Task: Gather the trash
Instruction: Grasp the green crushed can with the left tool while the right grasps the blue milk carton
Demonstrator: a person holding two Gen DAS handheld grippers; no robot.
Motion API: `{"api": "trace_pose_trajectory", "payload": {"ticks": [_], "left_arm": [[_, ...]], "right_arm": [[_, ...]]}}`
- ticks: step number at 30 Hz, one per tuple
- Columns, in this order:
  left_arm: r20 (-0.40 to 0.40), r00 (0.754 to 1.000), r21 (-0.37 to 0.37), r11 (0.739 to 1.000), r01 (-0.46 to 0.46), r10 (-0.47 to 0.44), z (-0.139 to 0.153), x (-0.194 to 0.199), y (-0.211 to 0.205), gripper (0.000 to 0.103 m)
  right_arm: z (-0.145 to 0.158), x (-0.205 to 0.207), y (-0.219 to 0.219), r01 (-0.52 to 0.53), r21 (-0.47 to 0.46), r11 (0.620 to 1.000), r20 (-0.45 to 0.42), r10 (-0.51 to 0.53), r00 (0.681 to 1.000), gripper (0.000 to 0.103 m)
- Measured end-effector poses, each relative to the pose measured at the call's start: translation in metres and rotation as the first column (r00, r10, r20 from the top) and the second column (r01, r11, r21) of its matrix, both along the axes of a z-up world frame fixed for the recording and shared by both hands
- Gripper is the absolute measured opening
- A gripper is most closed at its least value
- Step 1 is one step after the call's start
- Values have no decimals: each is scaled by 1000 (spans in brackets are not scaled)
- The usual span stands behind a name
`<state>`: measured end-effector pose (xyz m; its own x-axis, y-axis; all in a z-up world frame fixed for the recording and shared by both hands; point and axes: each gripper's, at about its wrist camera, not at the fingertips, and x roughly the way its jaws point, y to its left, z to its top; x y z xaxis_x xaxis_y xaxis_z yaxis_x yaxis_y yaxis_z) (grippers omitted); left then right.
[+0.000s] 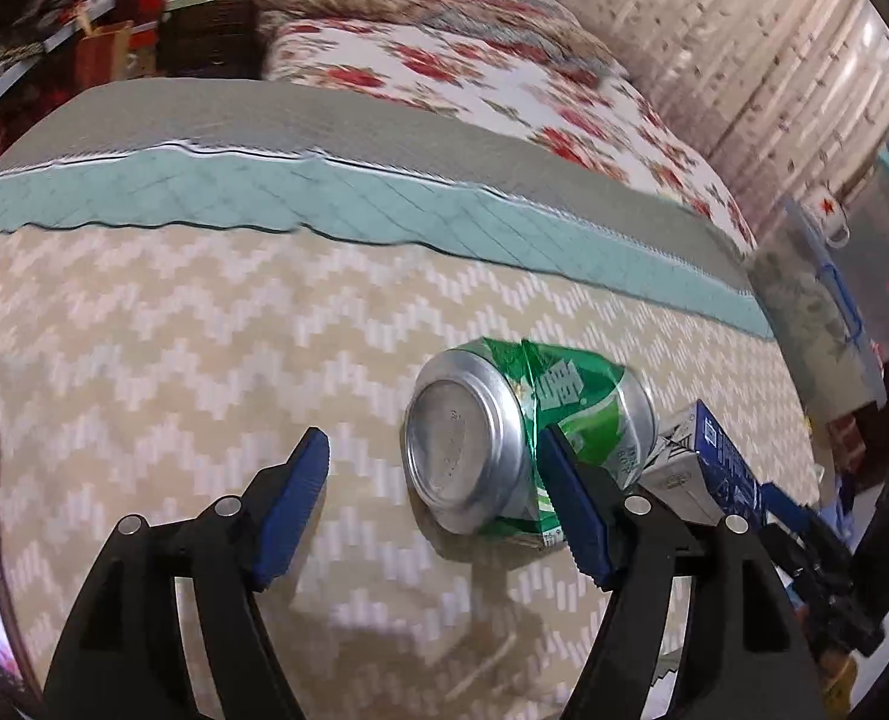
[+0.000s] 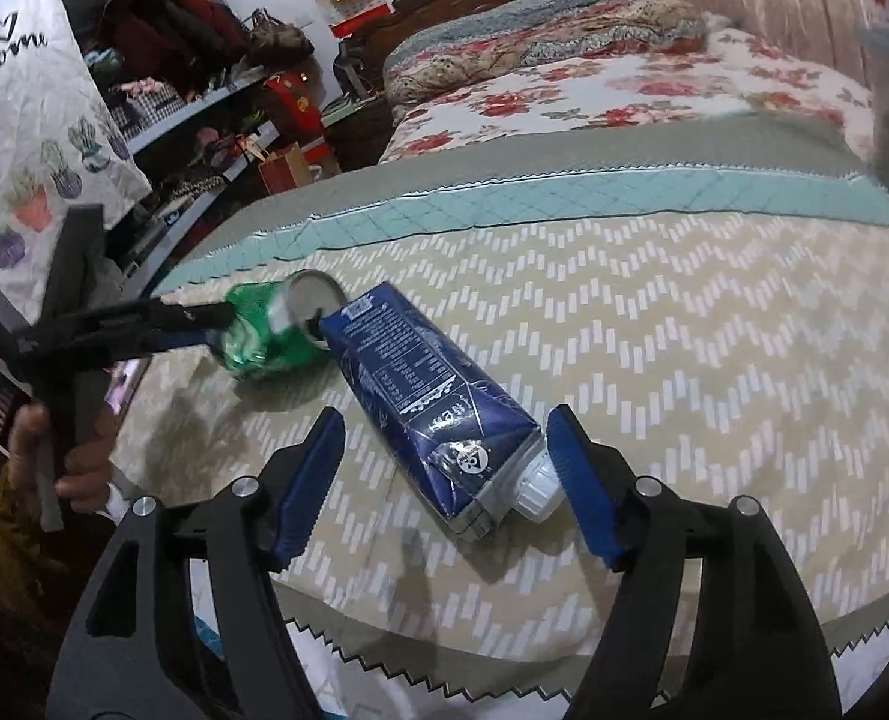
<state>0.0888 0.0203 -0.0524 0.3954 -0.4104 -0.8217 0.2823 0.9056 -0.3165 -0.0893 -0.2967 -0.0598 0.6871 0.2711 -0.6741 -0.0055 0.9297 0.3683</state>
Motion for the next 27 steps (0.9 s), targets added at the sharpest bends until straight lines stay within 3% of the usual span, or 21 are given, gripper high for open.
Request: {"api": "trace_pose_trajectory", "payload": {"ticks": [9,11,15,17,19,22,27], "left_arm": [[-49,999,-82,997,8,-12,1,-24,13,69],[-94,995,-147,989,12,-26,-5,-30,16,69],[-188,976,-313,949,45,-108,-24,-38,4,69],[-207,972,-335,942,35,-110,-30,-36,-4,69],[-215,971,-366,930,17,-102,-33,-29,-11,69],[-225,972,-393,919,-25,-70,-35,-20,-12,70],[-238,970,-427,903,-55,-54,-37,-18,-5,70]], "right_arm": [[-10,8,-4,21,-5,1000,-35,-21,999,73],[-11,11,-4,17,-11,1000,-39,-17,999,73],[-17,16,-3,15,1,1000,-55,-14,998,73],[-21,19,0,7,13,1000,-67,-6,998,73],[-25,20,3,-4,12,1000,-77,5,997,62],[-24,21,9,-19,-11,1000,-64,19,998,53],[-6,51,25,-80,-116,990,-9,79,997,53]]}}
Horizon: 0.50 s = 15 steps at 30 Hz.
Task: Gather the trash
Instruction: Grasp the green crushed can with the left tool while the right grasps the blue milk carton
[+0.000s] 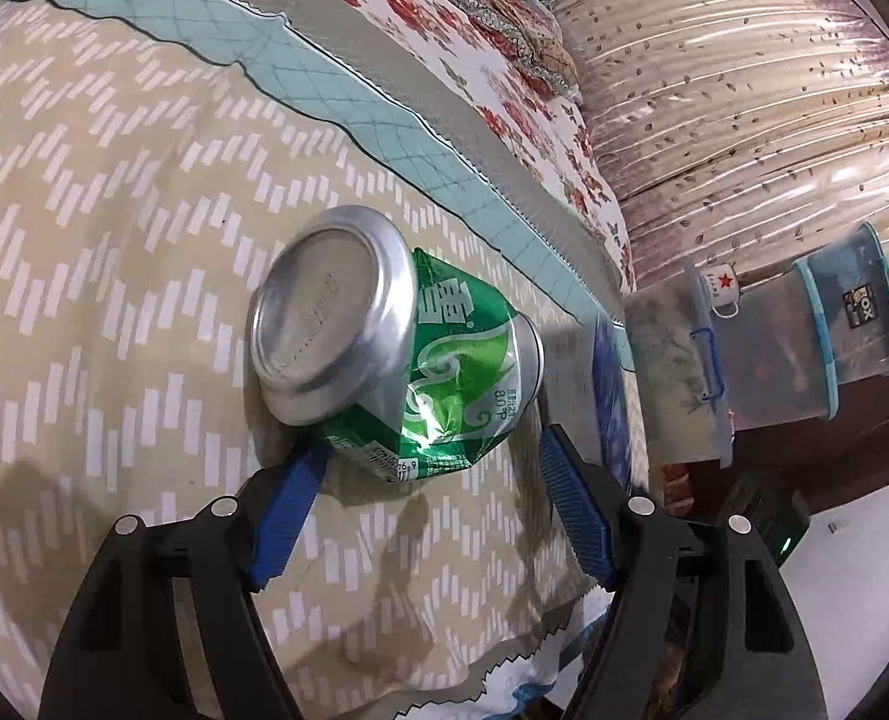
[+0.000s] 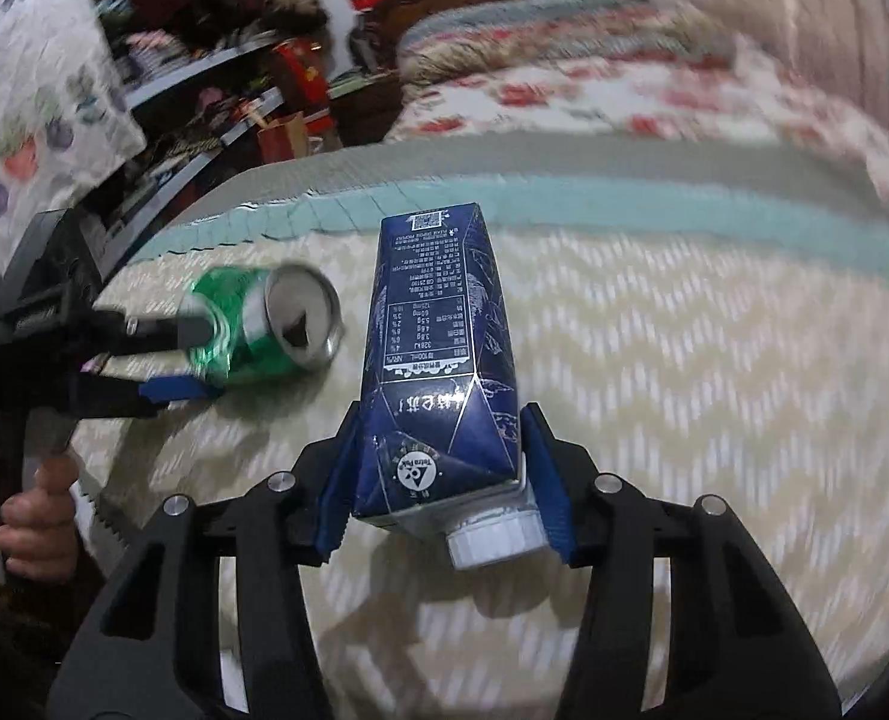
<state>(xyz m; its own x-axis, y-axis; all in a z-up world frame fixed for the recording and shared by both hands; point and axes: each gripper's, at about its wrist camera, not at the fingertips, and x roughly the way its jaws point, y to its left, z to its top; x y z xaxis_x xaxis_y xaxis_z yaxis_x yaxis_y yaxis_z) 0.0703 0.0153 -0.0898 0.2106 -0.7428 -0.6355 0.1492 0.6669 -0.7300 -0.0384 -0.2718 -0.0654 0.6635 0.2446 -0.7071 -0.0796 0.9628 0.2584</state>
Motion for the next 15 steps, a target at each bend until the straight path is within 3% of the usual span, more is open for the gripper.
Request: {"api": "trace_pose_trajectory", "payload": {"ticks": [7,10,15], "left_arm": [[-15,999,-20,999,-34,33,-3,0,15,66],[-4,999,-6,999,-45,45,-1,2,19,66],[16,996,8,996,-83,83,1,10,33,66]], "right_arm": [[5,52,33,-159,-94,983,5,160,987,53],[4,31,51,-224,-119,967,-10,225,974,52],[3,-34,70,-301,-60,952,-7,301,954,52]]}}
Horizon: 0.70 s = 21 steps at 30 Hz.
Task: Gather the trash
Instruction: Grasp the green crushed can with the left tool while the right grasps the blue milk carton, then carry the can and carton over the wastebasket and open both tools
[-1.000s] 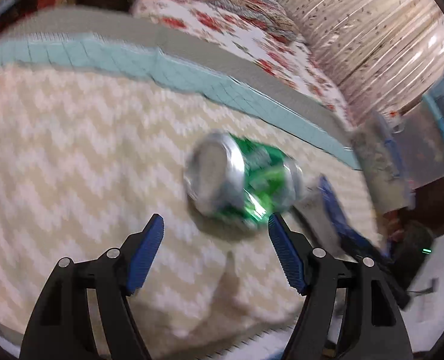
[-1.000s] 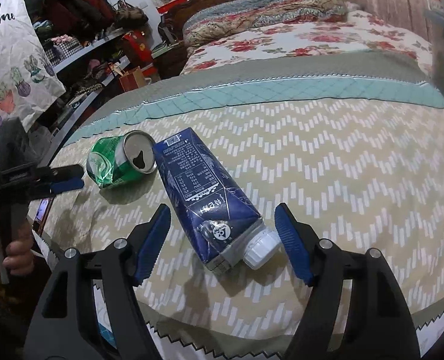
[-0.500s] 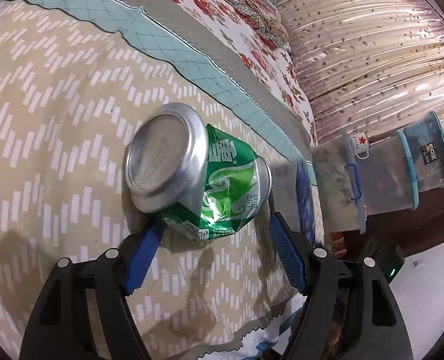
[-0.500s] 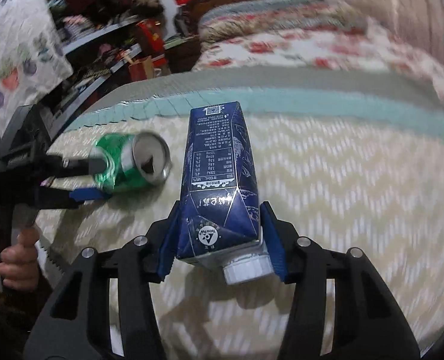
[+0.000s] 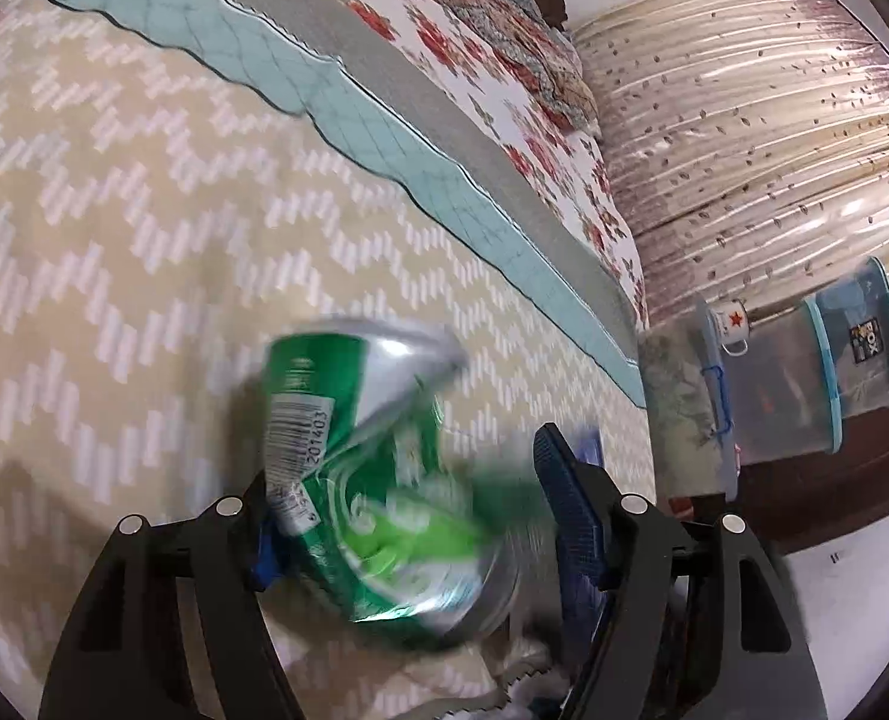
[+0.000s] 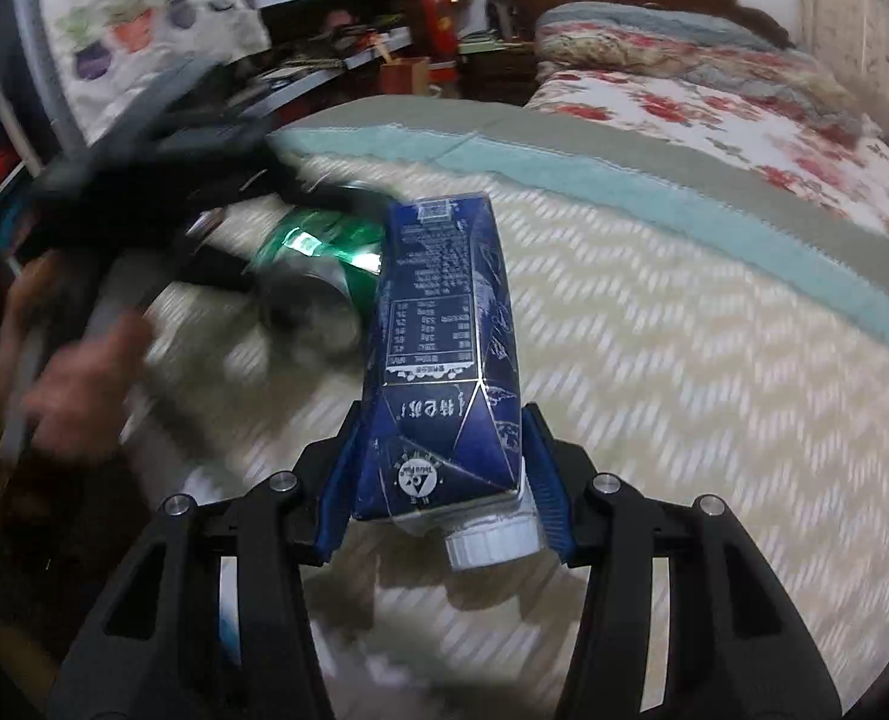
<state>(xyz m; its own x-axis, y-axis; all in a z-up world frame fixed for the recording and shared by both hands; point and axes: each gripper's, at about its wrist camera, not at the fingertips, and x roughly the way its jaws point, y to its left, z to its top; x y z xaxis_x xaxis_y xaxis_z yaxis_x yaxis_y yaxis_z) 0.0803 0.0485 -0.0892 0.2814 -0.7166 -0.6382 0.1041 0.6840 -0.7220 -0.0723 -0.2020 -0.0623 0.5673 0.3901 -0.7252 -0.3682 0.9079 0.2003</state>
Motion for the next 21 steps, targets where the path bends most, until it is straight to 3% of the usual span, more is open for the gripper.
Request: {"api": "trace_pose_trajectory", "payload": {"ticks": [5,7,15,18,21], "left_arm": [[17,1000,36,999,10,-10,3,-3,-5,62],[39,998,95,995,40,-44,6,-7,-15,20],[86,973,87,974,208,-215,19,-26,-71,15],[96,950,108,952,287,-297,24,-33,-112,15],[99,911,130,913,387,-400,27,-39,-170,15]], "right_arm": [[-10,-8,-20,126,50,991,-39,-125,991,52],[-13,-7,-31,178,91,980,-64,-173,983,52],[-20,-27,-72,309,159,938,-76,-301,951,52],[-24,-38,-96,371,180,911,-78,-363,929,52],[-27,-58,-135,467,209,859,-81,-461,884,52]]}}
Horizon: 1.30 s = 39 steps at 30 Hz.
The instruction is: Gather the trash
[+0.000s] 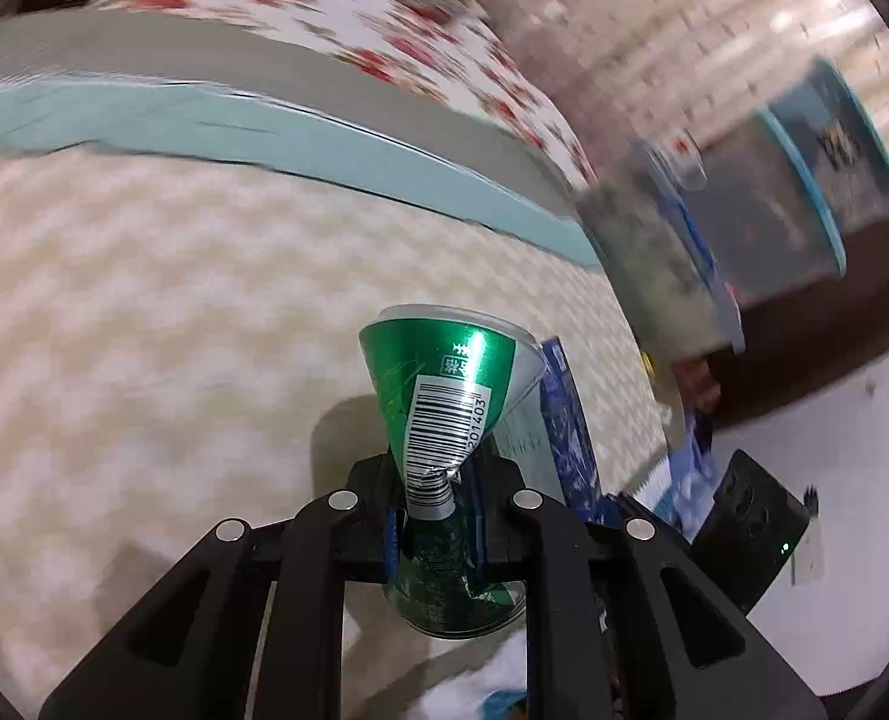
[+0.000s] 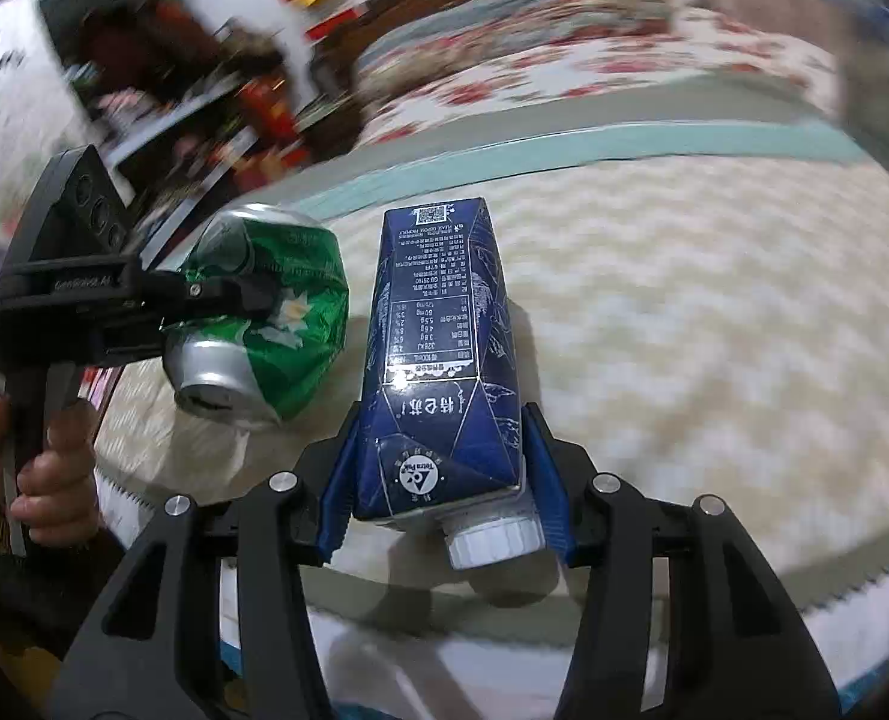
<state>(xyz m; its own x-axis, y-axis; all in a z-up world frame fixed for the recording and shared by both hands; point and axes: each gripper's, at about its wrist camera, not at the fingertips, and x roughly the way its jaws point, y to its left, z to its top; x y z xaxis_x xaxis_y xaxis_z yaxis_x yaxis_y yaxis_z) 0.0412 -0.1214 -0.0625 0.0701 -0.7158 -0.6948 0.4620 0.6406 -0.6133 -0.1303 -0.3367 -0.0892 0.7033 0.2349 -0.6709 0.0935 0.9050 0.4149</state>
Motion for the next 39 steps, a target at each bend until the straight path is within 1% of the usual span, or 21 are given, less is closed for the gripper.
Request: {"api": "trace_pose_trajectory", "payload": {"ticks": [3,5,8,9,10,11,12,15,17,20,21,22,23,24,26,28,30,33,35,37,39], "left_arm": [[15,994,17,994,104,-104,5,-7,-62,15],[22,986,25,986,165,-165,7,-13,-102,15],[37,955,37,955,293,-294,17,-27,-188,15],[44,941,41,942,334,-336,20,-34,-216,15],[50,929,46,930,365,-367,24,-39,-238,15],[60,909,53,911,409,-412,27,-47,-271,15],[69,891,61,893,446,-449,30,-54,-299,15],[83,842,79,845,528,-534,35,-75,-369,15],[111,798,105,805,584,-593,38,-94,-423,15],[140,759,137,771,622,-636,38,-112,-482,15],[141,748,144,761,633,-649,37,-118,-501,17],[146,740,150,754,640,-657,33,-122,-521,30],[154,739,164,754,636,-656,29,-126,-537,44],[173,748,182,768,614,-640,24,-127,-547,61],[195,756,216,779,589,-625,17,-126,-554,58],[180,760,196,780,594,-624,14,-124,-549,59],[195,765,189,789,584,-614,13,-121,-532,59],[231,773,199,806,557,-591,15,-118,-506,60],[264,776,216,819,531,-573,16,-120,-478,60],[301,772,231,828,511,-561,20,-119,-448,64],[350,762,255,838,482,-545,20,-125,-419,67]], "right_arm": [[-2,-17,-34,94,24,995,15,-94,995,52],[-3,-38,-69,188,42,981,34,-189,981,52],[-2,-67,-115,304,64,950,61,-308,949,52],[-2,-83,-138,366,74,928,71,-371,926,52],[-3,-92,-151,399,78,914,75,-404,912,52],[-3,-106,-172,452,83,888,78,-458,885,52],[-4,-115,-183,481,85,872,78,-487,870,52],[-5,-154,-238,612,61,789,81,-615,785,52],[-7,-168,-264,662,61,747,79,-664,743,52],[-11,-181,-308,718,49,694,72,-720,691,53],[-11,-177,-316,727,47,685,70,-728,682,53],[-16,-179,-330,737,42,674,69,-738,671,55],[-19,-176,-338,748,24,664,63,-747,661,58],[-24,-174,-348,773,-19,634,40,-772,634,72],[-27,-183,-354,796,6,605,50,-796,604,73],[-26,-194,-349,810,25,586,78,-809,583,73],[-25,-203,-331,820,20,572,101,-817,568,73],[-25,-212,-309,819,36,573,111,-817,566,73],[-25,-213,-299,816,37,576,108,-814,570,73],[-25,-213,-278,813,50,580,100,-813,574,73],[-26,-209,-266,803,64,593,93,-805,586,73]]}}
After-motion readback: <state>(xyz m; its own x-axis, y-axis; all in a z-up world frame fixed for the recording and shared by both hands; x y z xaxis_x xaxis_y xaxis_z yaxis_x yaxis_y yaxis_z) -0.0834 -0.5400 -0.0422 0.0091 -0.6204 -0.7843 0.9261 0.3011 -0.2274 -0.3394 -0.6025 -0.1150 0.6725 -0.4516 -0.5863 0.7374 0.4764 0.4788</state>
